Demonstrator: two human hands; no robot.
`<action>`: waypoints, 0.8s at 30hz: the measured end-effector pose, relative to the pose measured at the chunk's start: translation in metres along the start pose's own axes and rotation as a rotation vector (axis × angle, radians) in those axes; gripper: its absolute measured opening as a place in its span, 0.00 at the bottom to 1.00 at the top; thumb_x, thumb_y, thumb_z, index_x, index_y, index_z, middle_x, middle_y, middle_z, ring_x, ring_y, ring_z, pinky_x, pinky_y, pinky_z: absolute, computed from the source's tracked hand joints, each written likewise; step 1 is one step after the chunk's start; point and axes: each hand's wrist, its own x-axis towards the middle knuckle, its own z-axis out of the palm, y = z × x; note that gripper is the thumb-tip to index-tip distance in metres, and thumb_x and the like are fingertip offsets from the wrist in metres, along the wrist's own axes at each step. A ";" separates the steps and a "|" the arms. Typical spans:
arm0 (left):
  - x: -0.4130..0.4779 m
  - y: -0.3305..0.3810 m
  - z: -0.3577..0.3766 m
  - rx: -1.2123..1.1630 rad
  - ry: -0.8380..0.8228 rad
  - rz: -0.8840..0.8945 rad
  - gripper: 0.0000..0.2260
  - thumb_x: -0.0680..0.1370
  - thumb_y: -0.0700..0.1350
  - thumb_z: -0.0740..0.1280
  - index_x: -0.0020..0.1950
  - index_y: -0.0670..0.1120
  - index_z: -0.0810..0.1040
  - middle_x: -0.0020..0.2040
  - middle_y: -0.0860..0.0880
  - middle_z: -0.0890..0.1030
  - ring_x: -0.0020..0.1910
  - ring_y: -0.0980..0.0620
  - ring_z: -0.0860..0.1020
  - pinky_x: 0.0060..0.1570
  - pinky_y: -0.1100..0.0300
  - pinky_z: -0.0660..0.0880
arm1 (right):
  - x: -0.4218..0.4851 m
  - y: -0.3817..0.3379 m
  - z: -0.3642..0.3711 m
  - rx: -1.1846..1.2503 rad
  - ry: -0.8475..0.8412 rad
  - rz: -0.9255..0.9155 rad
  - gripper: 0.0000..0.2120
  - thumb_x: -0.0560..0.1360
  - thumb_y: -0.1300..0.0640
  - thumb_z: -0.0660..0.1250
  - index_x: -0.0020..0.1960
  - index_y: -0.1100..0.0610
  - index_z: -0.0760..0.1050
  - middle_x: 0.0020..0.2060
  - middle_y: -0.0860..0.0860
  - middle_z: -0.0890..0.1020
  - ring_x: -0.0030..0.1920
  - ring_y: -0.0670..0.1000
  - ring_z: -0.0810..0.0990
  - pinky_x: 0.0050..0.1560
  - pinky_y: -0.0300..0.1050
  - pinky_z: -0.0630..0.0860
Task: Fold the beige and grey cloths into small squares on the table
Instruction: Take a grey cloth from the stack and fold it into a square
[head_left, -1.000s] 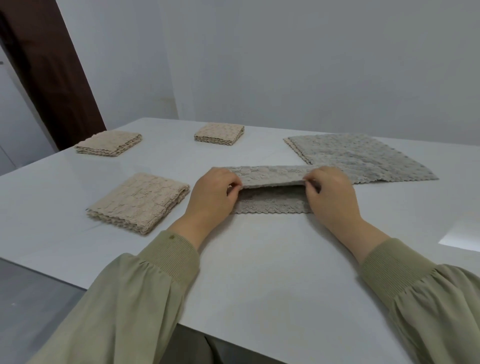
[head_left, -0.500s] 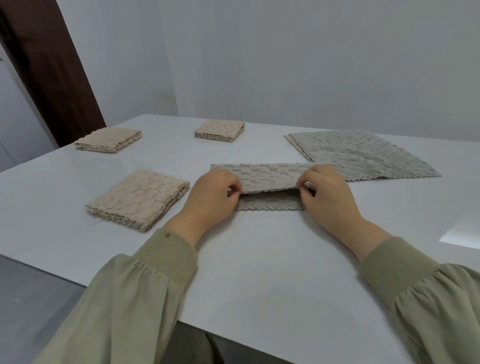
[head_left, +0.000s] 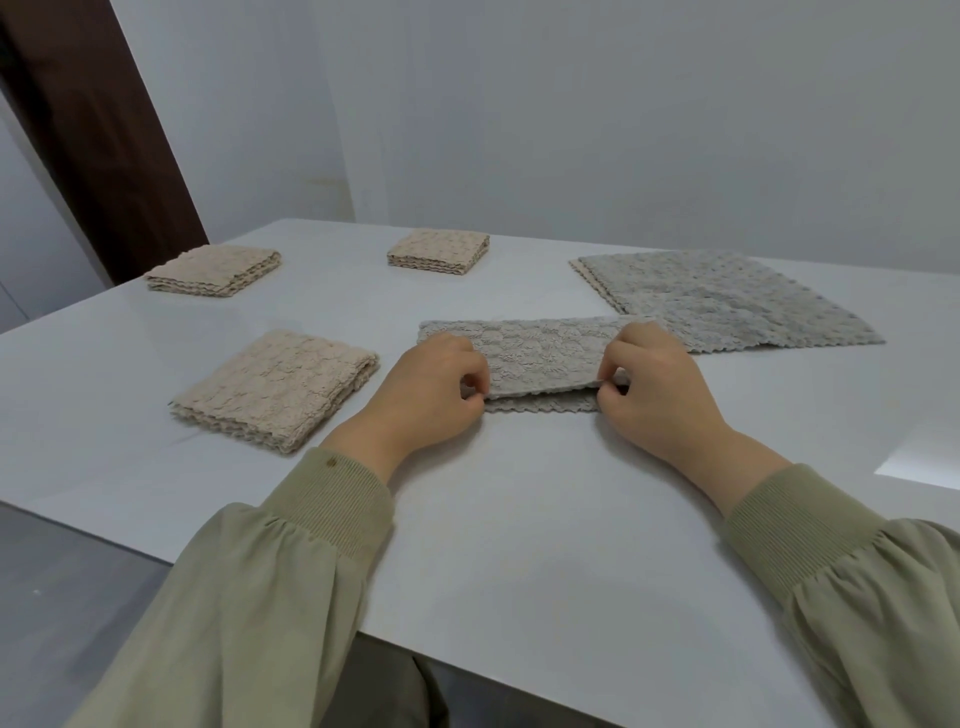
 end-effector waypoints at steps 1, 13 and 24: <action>0.000 0.000 0.000 0.002 -0.014 0.010 0.05 0.71 0.38 0.66 0.40 0.47 0.79 0.40 0.54 0.74 0.46 0.55 0.70 0.44 0.64 0.63 | 0.000 0.000 0.001 -0.009 -0.010 -0.007 0.03 0.61 0.64 0.62 0.32 0.60 0.74 0.33 0.54 0.75 0.38 0.58 0.73 0.41 0.47 0.70; 0.000 -0.003 0.002 -0.002 -0.059 0.001 0.07 0.70 0.39 0.67 0.37 0.51 0.76 0.34 0.60 0.70 0.42 0.57 0.69 0.42 0.65 0.62 | 0.000 0.005 0.005 -0.031 -0.192 0.007 0.06 0.61 0.69 0.65 0.31 0.60 0.77 0.29 0.54 0.78 0.35 0.57 0.75 0.39 0.43 0.66; 0.008 0.022 0.003 0.003 0.114 -0.076 0.08 0.76 0.44 0.61 0.41 0.46 0.78 0.37 0.53 0.76 0.40 0.52 0.72 0.42 0.56 0.69 | 0.002 -0.002 -0.004 0.204 -0.023 0.248 0.08 0.70 0.64 0.62 0.37 0.60 0.79 0.34 0.50 0.78 0.38 0.48 0.72 0.41 0.40 0.67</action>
